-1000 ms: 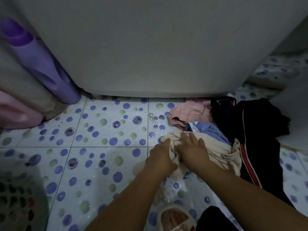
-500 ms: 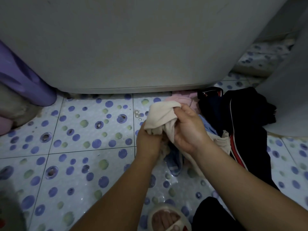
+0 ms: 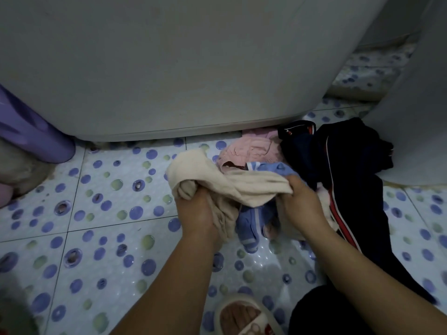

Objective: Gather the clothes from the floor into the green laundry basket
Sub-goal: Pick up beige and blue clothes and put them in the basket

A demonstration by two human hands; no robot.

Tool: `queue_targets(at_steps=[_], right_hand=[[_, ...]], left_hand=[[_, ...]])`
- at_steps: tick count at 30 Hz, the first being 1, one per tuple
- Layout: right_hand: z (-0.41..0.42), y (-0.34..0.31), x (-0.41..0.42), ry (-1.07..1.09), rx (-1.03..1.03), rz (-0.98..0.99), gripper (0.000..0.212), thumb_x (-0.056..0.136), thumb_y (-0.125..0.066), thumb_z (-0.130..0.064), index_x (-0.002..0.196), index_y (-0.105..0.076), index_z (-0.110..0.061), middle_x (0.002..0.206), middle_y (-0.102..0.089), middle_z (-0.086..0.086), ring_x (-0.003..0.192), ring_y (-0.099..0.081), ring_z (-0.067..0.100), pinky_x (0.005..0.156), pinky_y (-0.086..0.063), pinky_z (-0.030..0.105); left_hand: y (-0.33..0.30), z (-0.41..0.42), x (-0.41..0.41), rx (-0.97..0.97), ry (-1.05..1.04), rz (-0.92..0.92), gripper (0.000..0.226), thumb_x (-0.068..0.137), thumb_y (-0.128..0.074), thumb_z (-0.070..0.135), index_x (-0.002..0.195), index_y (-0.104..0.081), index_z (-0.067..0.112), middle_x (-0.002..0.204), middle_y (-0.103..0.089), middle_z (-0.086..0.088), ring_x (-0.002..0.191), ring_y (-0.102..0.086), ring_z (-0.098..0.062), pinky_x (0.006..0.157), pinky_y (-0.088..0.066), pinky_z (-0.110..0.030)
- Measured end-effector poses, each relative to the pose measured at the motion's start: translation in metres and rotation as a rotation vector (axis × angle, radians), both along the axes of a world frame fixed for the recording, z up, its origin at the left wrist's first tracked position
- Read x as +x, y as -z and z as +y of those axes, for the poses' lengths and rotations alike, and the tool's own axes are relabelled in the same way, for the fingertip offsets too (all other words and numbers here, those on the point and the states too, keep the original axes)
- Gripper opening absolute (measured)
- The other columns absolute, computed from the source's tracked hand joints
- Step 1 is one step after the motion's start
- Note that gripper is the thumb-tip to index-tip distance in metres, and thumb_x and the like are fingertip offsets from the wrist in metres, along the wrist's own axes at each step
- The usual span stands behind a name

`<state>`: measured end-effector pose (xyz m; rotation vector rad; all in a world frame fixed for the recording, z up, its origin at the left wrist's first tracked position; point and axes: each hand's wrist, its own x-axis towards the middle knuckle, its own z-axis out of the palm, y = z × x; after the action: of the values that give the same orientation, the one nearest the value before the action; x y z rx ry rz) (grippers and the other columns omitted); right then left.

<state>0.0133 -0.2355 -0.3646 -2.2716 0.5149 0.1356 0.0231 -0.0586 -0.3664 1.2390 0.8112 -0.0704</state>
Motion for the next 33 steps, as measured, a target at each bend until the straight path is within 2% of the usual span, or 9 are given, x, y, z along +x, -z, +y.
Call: queue_targets(at_steps=[4, 6, 11, 14, 17, 19, 25, 29, 33], right_hand=[[0.043, -0.034, 0.016, 0.201, 0.81, 0.013, 0.015, 0.094, -0.048, -0.017, 0.093, -0.062, -0.024, 0.088, -0.069, 0.005, 0.083, -0.065, 0.022, 0.075, -0.052, 0.034], [0.059, -0.043, 0.02, 0.068, 0.824, 0.108, 0.012, 0.093, -0.051, -0.019, 0.099, -0.061, -0.022, 0.094, -0.07, 0.011, 0.087, -0.067, 0.028, 0.079, -0.055, 0.04], [0.064, -0.044, 0.018, -0.377, 0.931, 0.245, 0.042, 0.086, -0.042, 0.012, 0.114, -0.059, -0.015, 0.102, -0.065, 0.013, 0.09, -0.059, 0.019, 0.072, -0.049, 0.019], [0.054, -0.035, 0.016, -0.38, 0.731, 0.239, 0.037, 0.088, -0.049, 0.004, 0.115, -0.063, -0.017, 0.118, -0.066, 0.011, 0.099, -0.059, 0.015, 0.078, -0.048, 0.017], [0.027, -0.006, 0.022, -0.252, -0.205, 0.217, 0.043, 0.088, -0.059, -0.026, 0.13, -0.05, -0.02, 0.136, -0.053, 0.009, 0.122, -0.05, 0.024, 0.09, -0.043, 0.03], [0.01, 0.014, 0.018, -0.226, -0.471, 0.348, 0.075, 0.082, -0.063, -0.044, 0.145, -0.026, -0.022, 0.152, -0.03, 0.01, 0.14, -0.027, 0.029, 0.108, -0.028, 0.044], [-0.005, 0.047, 0.013, -0.11, -0.506, 0.33, 0.1, 0.079, -0.065, -0.049, 0.15, 0.0, -0.025, 0.151, -0.028, 0.014, 0.138, -0.03, 0.033, 0.109, -0.025, 0.048], [-0.006, 0.048, 0.019, -0.07, -0.518, 0.212, 0.042, 0.087, -0.054, -0.034, 0.128, -0.047, -0.026, 0.125, -0.059, 0.011, 0.118, -0.049, 0.032, 0.098, -0.029, 0.041], [0.011, 0.028, 0.019, 0.044, -0.219, -0.012, 0.029, 0.087, -0.059, -0.029, 0.115, -0.062, -0.021, 0.114, -0.055, 0.009, 0.112, -0.047, 0.033, 0.096, -0.036, 0.041]], left_hand=[[-0.003, -0.01, -0.019, -0.013, 0.407, -0.057, 0.109, 0.054, -0.068, 0.015, 0.142, -0.016, 0.051, 0.132, -0.054, 0.0, 0.114, -0.06, -0.026, 0.092, -0.053, -0.051], [-0.008, -0.015, -0.028, 0.047, 0.616, -0.141, 0.126, 0.051, -0.074, 0.016, 0.147, 0.002, 0.047, 0.132, -0.05, 0.006, 0.114, -0.059, -0.016, 0.09, -0.056, -0.043], [-0.006, -0.001, -0.016, 0.333, 0.36, -0.27, 0.071, 0.066, -0.082, 0.003, 0.126, -0.046, 0.013, 0.109, -0.063, 0.002, 0.089, -0.064, 0.008, 0.078, -0.054, -0.014], [0.001, 0.012, -0.019, 0.214, 0.146, -0.202, 0.056, 0.085, -0.067, 0.007, 0.136, -0.046, 0.017, 0.13, -0.059, -0.004, 0.115, -0.059, -0.016, 0.104, -0.047, -0.042], [0.01, 0.015, -0.02, 0.081, -0.048, -0.132, 0.06, 0.087, -0.062, 0.001, 0.14, -0.043, 0.021, 0.129, -0.058, 0.0, 0.117, -0.057, -0.021, 0.106, -0.044, -0.049], [0.012, 0.013, -0.021, 0.07, -0.069, -0.117, 0.061, 0.087, -0.061, -0.001, 0.141, -0.042, 0.019, 0.129, -0.058, 0.0, 0.116, -0.057, -0.019, 0.107, -0.043, -0.045], [0.017, 0.005, -0.02, 0.108, -0.049, -0.096, 0.064, 0.085, -0.065, 0.001, 0.142, -0.04, 0.015, 0.138, -0.054, -0.006, 0.123, -0.053, -0.023, 0.11, -0.041, -0.045], [0.013, 0.002, -0.02, 0.116, -0.015, -0.094, 0.061, 0.085, -0.064, -0.001, 0.139, -0.041, 0.014, 0.139, -0.052, -0.008, 0.126, -0.051, -0.025, 0.112, -0.038, -0.046], [0.009, 0.006, -0.017, 0.091, -0.029, -0.079, 0.057, 0.086, -0.064, 0.002, 0.136, -0.043, 0.019, 0.124, -0.058, 0.002, 0.114, -0.054, -0.016, 0.108, -0.042, -0.036]])
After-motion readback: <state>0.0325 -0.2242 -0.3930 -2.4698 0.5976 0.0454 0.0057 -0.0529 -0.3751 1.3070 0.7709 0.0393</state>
